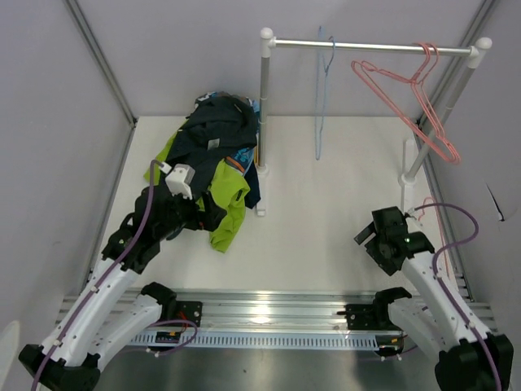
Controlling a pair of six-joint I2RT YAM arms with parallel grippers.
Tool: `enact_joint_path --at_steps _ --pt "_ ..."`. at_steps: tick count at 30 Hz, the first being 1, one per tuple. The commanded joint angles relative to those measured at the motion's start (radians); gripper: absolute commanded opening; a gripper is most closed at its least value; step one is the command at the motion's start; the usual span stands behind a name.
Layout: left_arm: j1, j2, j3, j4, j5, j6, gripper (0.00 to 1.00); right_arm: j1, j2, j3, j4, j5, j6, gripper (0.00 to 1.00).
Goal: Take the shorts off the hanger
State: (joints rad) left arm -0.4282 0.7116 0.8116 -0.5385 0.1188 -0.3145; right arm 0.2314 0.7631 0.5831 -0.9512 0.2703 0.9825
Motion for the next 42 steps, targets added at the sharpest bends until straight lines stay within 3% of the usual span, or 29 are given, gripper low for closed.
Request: enact_joint_path --at_steps 1,6,19,42 --pt "-0.018 -0.021 -0.023 0.003 0.001 -0.017 0.99 -0.012 0.102 0.007 0.182 0.020 -0.013 0.93" --pt "-0.021 -0.037 -0.042 0.022 0.005 -0.009 0.99 -0.046 0.280 0.072 0.258 0.075 -0.073 0.90" --pt "-0.034 -0.031 -0.048 0.035 0.053 -0.003 0.99 -0.196 0.478 0.155 0.408 0.047 -0.179 0.76" --pt "-0.034 -0.032 -0.048 0.031 0.027 -0.005 0.99 -0.221 0.510 -0.017 0.560 -0.036 -0.189 0.51"
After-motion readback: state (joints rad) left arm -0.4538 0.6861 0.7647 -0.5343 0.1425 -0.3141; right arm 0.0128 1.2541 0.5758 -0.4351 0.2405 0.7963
